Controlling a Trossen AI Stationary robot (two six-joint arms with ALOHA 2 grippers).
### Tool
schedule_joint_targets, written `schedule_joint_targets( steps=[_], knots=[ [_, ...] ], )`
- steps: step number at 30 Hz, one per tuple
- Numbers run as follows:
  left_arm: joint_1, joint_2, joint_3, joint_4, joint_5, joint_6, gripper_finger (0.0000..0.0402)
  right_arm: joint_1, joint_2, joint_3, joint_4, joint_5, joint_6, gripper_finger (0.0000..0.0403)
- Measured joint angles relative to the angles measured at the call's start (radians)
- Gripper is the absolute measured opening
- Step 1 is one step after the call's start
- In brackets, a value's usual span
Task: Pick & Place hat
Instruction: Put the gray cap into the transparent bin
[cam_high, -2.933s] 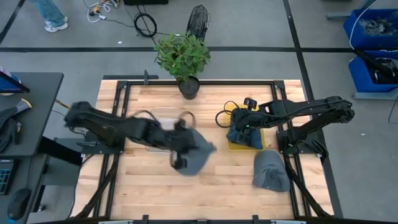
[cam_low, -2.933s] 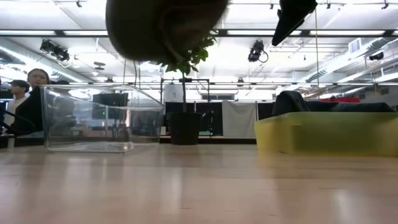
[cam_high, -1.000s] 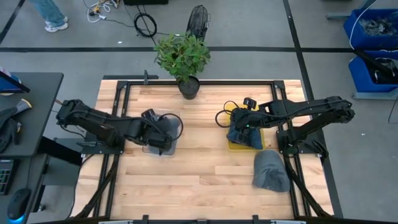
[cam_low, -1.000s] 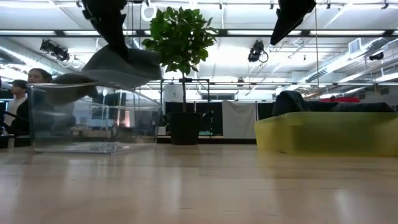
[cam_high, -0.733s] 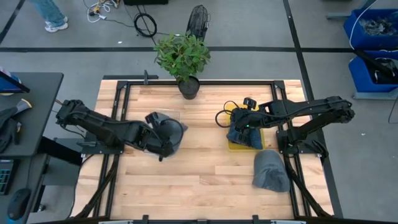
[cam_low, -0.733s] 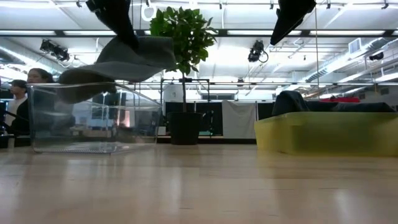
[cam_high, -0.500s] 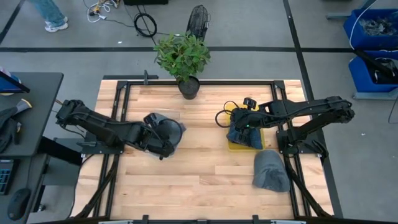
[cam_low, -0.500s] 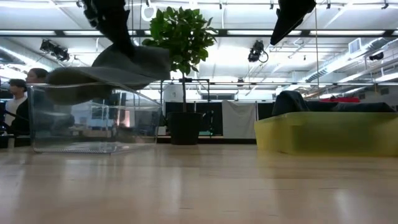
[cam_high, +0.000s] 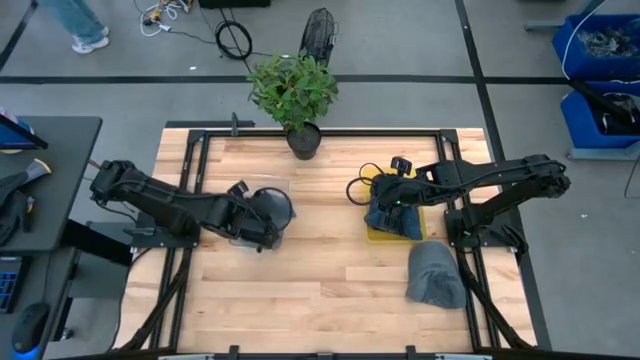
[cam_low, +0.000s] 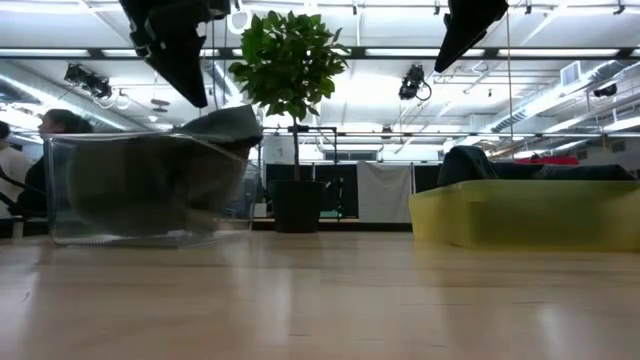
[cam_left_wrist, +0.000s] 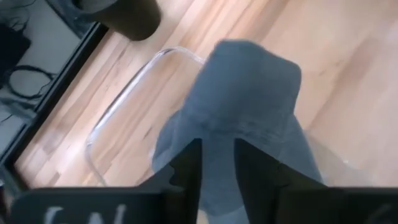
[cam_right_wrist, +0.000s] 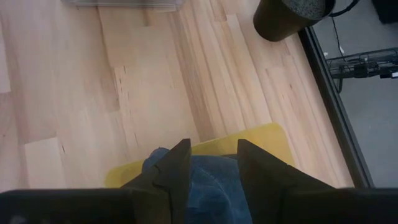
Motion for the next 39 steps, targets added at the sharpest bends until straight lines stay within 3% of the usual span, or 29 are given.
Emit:
schedule_joint_targets(
  steps=[6,9,14,16,19,25,31,35,39],
  knots=[
    [0.016,0.000,0.006,-0.008,0.031,0.007,0.0129,0.000,0.000,0.000,0.000,0.000,0.000,0.0134],
    [-0.001,0.000,0.021,0.033,0.076,0.012,0.0126,0.000,0.000,0.000,0.000,0.000,0.000,0.0134],
    [-0.037,0.000,0.061,0.057,0.061,0.018,0.0108,0.000,0.000,0.000,0.002,-0.003,0.000,0.0134],
    [-0.047,0.000,0.080,0.052,0.043,0.018,0.0100,0.000,0.000,0.000,-0.018,-0.053,0.014,0.0134],
    [-0.060,0.000,0.114,0.050,0.018,0.060,0.0089,0.000,0.000,0.000,-0.111,-0.211,0.059,0.0134],
    [-0.062,0.000,0.144,0.053,0.011,0.090,0.0084,0.032,0.000,0.000,-0.372,-0.433,0.303,0.0134],
    [-0.062,0.000,0.144,0.049,-0.031,0.098,0.0091,0.149,0.000,-0.038,-0.472,-0.465,0.447,0.0134],
    [-0.062,0.000,0.144,0.049,-0.031,0.097,0.0094,0.248,0.000,-0.128,-0.409,-0.480,0.468,0.0141],
    [-0.062,0.000,0.144,0.049,-0.039,0.097,0.0094,0.326,0.000,-0.226,-0.331,-0.564,0.593,0.0158]
  ],
)
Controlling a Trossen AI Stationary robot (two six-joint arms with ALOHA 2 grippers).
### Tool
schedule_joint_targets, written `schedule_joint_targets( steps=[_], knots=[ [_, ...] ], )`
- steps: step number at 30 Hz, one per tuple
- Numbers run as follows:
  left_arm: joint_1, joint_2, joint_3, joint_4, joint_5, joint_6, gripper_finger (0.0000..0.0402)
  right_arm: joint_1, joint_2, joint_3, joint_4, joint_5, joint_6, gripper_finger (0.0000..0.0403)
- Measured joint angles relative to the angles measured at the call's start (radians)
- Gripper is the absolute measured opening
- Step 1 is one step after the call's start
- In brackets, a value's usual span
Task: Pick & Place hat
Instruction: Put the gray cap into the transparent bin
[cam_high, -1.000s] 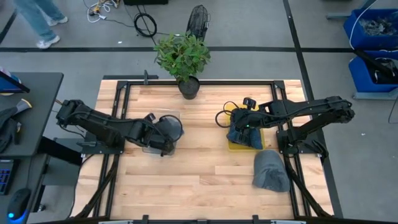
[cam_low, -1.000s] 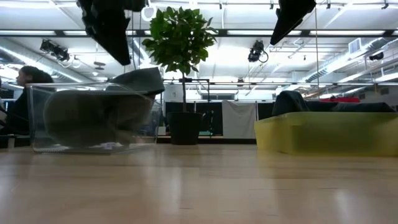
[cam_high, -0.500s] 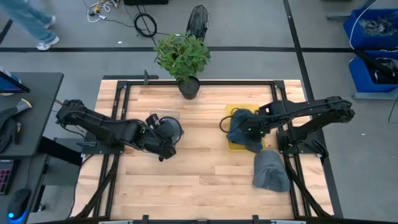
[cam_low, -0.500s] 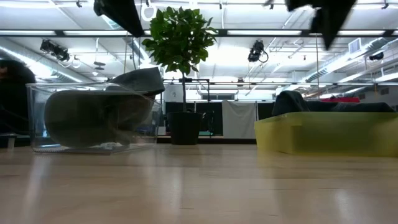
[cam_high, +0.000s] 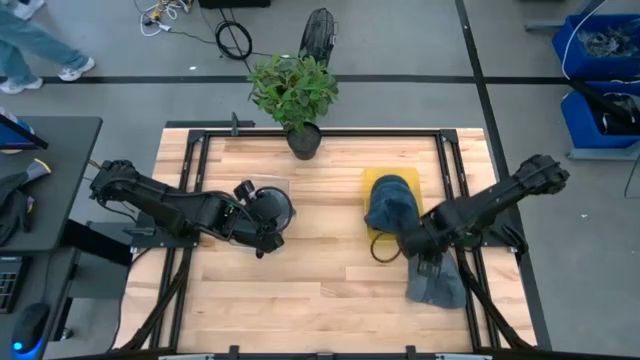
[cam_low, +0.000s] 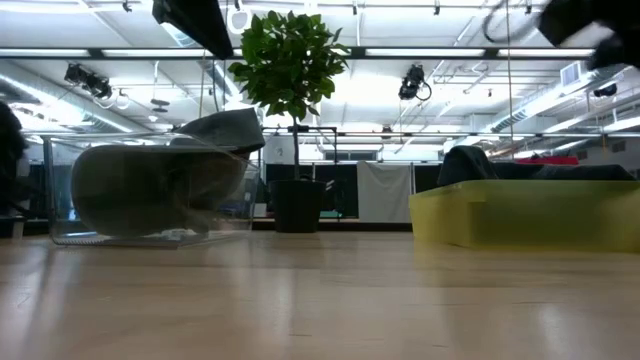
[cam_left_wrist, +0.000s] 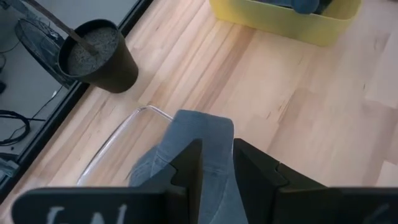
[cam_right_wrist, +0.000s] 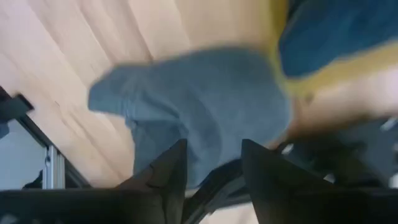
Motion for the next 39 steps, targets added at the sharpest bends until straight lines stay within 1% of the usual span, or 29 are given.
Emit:
schedule_joint_targets(
  steps=[5,9,13,16,19,21,23,27,28,31,34,36,39],
  knots=[
    [0.000,0.000,0.000,0.001,-0.024,0.000,0.0094,0.081,0.000,-0.109,0.042,-0.098,0.114,0.0186],
    [0.000,0.000,0.000,0.001,-0.056,0.000,0.0094,0.124,0.000,-0.181,0.070,-0.119,0.151,0.0200],
    [0.000,0.000,0.000,0.001,-0.059,-0.001,0.0094,0.150,0.000,-0.250,0.178,-0.119,0.173,0.0199],
    [0.000,0.000,0.000,0.001,-0.059,-0.001,0.0094,0.163,0.000,-0.307,0.310,-0.137,0.165,0.0189],
    [0.000,0.000,0.000,0.001,-0.073,0.000,0.0094,0.163,0.000,-0.358,0.400,-0.164,0.177,0.0167],
    [0.000,0.000,0.000,0.001,-0.076,0.001,0.0094,0.163,0.000,-0.378,0.417,-0.170,0.196,0.0144],
    [0.000,0.000,0.000,0.002,-0.077,0.022,0.0094,0.162,0.000,-0.386,0.415,-0.181,0.205,0.0111],
    [0.000,0.000,0.000,0.002,-0.078,0.040,0.0094,0.163,0.000,-0.371,0.414,-0.230,0.202,0.0024],
    [0.000,0.000,0.000,0.002,-0.078,0.040,0.0094,0.163,0.000,-0.358,0.415,-0.240,0.194,0.0014],
    [0.000,0.000,0.000,0.002,-0.078,0.041,0.0094,0.163,0.000,-0.301,0.414,-0.264,0.176,0.0017],
    [0.000,0.000,0.000,0.002,-0.077,0.042,0.0094,0.163,0.000,-0.212,0.417,-0.262,0.117,0.0008],
    [0.000,0.000,0.000,0.002,-0.078,0.041,0.0094,0.169,0.000,-0.142,0.418,-0.235,0.034,0.0006],
    [0.000,0.000,0.000,0.005,-0.076,0.042,0.0094,0.186,0.000,-0.042,0.421,-0.146,-0.136,0.0006]
  ],
)
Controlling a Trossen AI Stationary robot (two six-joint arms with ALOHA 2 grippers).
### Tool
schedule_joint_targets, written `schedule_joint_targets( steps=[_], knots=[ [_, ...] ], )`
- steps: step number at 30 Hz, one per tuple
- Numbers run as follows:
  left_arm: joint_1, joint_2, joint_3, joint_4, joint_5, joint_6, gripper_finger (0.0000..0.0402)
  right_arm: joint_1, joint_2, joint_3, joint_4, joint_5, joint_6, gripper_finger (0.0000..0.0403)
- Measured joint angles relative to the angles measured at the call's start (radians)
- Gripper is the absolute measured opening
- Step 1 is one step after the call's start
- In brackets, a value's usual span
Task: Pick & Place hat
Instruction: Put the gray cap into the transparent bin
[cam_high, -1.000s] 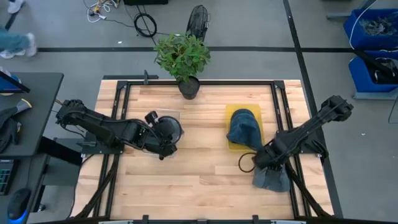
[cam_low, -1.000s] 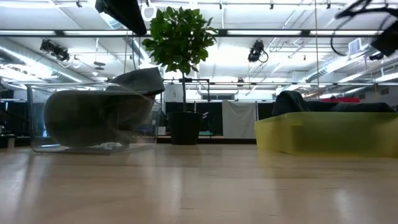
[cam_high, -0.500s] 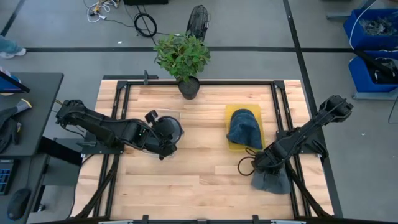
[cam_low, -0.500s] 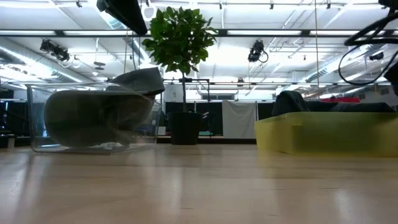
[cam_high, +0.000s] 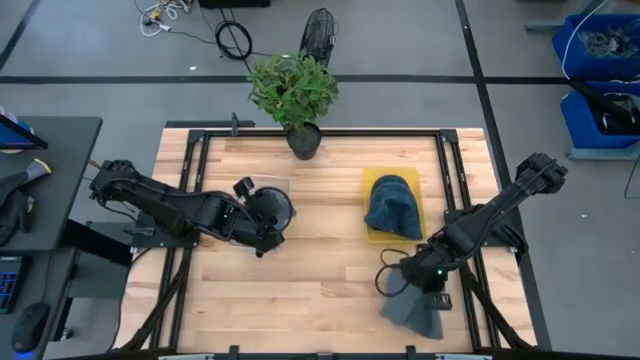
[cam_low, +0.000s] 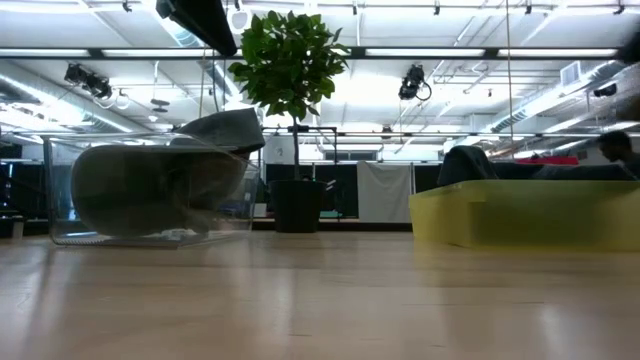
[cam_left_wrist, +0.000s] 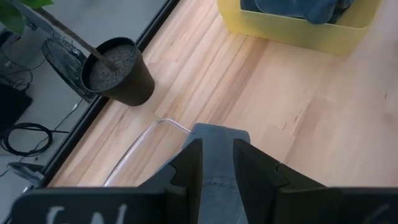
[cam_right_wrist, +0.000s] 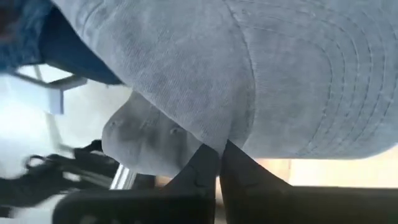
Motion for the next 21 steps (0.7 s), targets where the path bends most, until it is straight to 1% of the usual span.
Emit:
schedule_joint_targets(
  steps=[4,6,7,10,12,14,15,16,17,19,21],
  knots=[
    [0.000,0.000,0.000,0.064,0.009,0.000,0.0094,0.021,0.000,0.098,0.015,0.147,-0.295,0.0004],
    [0.005,0.000,0.000,0.132,0.052,0.000,0.0094,0.027,0.000,0.129,0.055,0.243,-0.489,0.0004],
    [0.009,0.000,0.000,0.176,0.091,0.000,0.0094,0.027,0.000,0.143,0.075,0.299,-0.600,0.0005],
    [0.021,0.000,0.000,0.310,0.206,0.007,0.0094,0.020,0.000,0.161,0.133,0.541,-0.943,0.0005],
    [0.030,0.000,0.000,0.395,0.259,0.030,0.0094,0.007,0.000,0.161,0.178,0.753,-1.158,0.0005],
    [0.036,0.000,0.000,0.459,0.285,0.039,0.0094,-0.013,0.000,0.161,0.225,0.944,-1.328,0.0005],
    [0.038,0.000,0.000,0.486,0.287,0.040,0.0094,-0.027,0.000,0.161,0.245,1.006,-1.405,0.0005],
    [0.040,0.000,0.000,0.508,0.287,0.039,0.0094,-0.043,0.000,0.161,0.263,1.043,-1.482,0.0005],
    [0.040,0.000,0.000,0.528,0.287,0.040,0.0094,-0.061,0.000,0.161,0.277,1.057,-1.553,0.0005],
    [0.039,0.000,0.000,0.562,0.287,0.062,0.0094,-0.099,0.000,0.162,0.289,1.056,-1.698,0.0005],
    [0.039,0.000,0.000,0.597,0.290,0.126,0.0094,-0.132,0.000,0.162,0.288,1.049,-1.824,0.0005]
  ],
)
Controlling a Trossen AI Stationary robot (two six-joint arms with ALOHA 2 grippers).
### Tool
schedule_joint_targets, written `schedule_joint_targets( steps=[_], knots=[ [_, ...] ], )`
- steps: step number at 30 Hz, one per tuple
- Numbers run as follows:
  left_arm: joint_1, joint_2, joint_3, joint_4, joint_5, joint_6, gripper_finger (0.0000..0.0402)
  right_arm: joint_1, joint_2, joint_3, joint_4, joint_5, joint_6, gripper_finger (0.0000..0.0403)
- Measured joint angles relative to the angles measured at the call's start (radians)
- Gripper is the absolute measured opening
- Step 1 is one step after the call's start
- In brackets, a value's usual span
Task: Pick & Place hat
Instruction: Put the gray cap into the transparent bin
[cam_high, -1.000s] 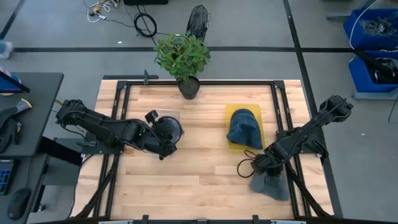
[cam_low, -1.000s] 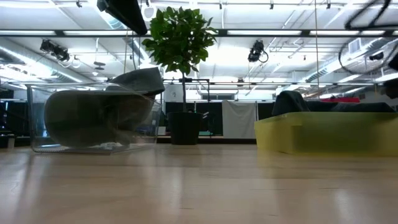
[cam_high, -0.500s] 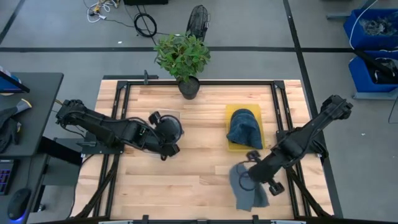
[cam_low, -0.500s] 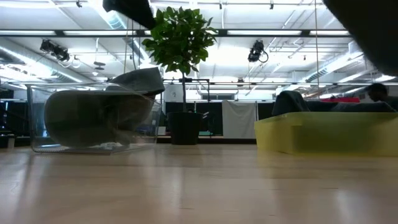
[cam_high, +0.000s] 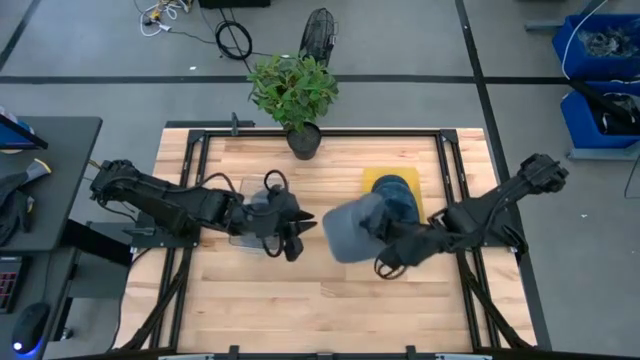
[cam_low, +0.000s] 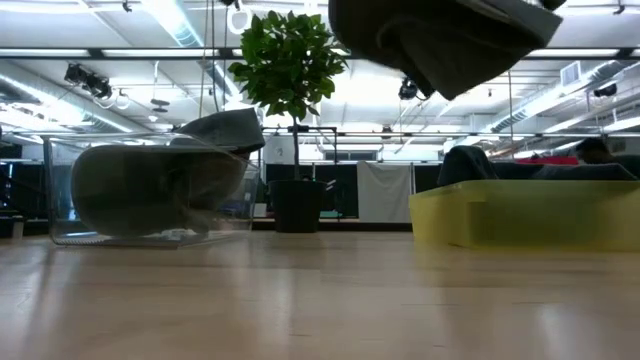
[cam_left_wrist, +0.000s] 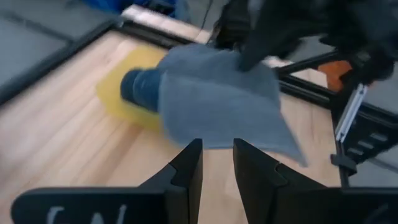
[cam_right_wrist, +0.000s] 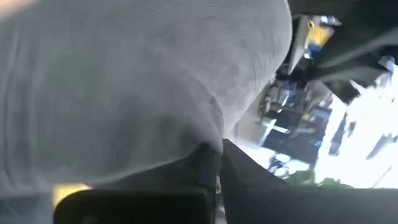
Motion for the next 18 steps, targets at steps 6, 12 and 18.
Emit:
schedule_joint_targets(
  steps=[6,12,18],
  knots=[
    [-0.020,0.001,0.000,0.003,0.027,0.431,0.0085,-0.082,0.000,0.000,-0.005,-0.039,-0.310,0.0006],
    [-0.058,0.009,0.000,-0.008,0.015,0.797,0.0082,-0.139,0.000,0.000,-0.006,-0.195,-0.366,0.0006],
    [-0.071,0.028,0.000,-0.008,0.001,0.935,0.0115,-0.165,0.000,0.000,0.005,-0.235,-0.360,0.0006]
  ],
)
